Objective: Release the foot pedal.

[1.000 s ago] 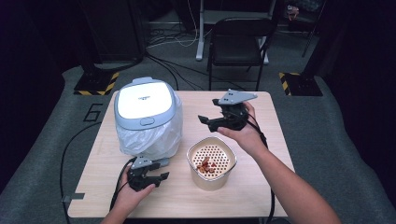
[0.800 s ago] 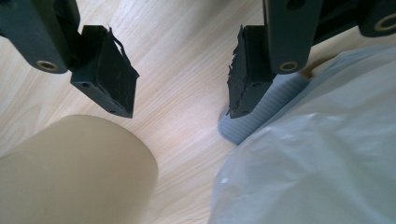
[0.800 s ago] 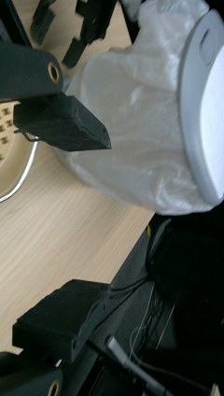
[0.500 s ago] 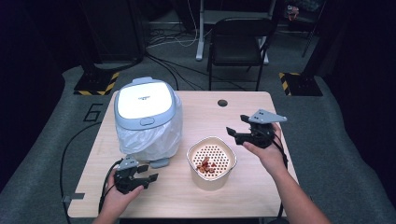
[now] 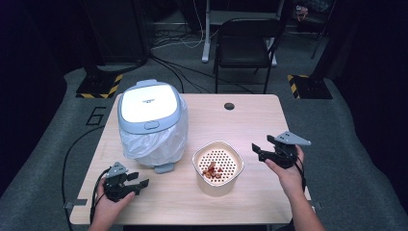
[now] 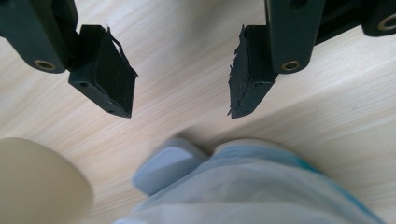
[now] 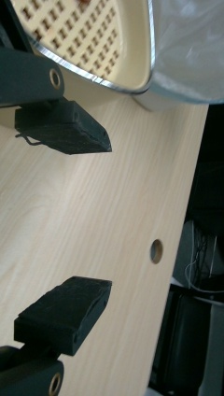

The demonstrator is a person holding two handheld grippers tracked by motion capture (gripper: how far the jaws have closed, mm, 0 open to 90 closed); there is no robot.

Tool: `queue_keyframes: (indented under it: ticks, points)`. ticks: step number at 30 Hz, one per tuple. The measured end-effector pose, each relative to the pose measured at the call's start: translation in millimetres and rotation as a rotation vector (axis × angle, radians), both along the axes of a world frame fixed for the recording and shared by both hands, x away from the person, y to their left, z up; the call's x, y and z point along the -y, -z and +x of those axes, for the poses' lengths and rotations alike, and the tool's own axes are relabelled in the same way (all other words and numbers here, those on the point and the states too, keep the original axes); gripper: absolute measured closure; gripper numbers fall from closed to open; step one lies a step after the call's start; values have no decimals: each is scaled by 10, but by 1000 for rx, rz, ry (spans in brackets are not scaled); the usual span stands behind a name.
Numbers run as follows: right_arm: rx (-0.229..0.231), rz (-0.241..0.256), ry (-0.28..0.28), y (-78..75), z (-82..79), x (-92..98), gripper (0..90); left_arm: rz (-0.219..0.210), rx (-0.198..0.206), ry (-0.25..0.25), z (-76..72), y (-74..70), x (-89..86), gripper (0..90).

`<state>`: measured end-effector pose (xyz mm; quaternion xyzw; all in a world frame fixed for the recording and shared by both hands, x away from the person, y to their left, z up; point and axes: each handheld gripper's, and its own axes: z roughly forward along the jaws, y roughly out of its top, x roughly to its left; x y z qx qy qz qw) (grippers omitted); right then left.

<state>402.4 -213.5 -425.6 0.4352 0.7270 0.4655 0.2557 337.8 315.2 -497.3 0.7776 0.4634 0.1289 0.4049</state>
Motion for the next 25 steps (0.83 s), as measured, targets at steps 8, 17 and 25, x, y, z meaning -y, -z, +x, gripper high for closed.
queue_keyframes:
  ticks: [8, 17, 25]
  points:
    - [-26, -39, 71, 344, -31, 81, 274, 16, 15, -92, 57, 46, -139, 381]
    - [-125, -108, 73, 659, 38, 86, 274, 15, -4, -172, 145, 118, -213, 361]
    - [-133, -123, 75, 759, 66, 119, 272, 81, 29, -246, 204, 180, -320, 344]
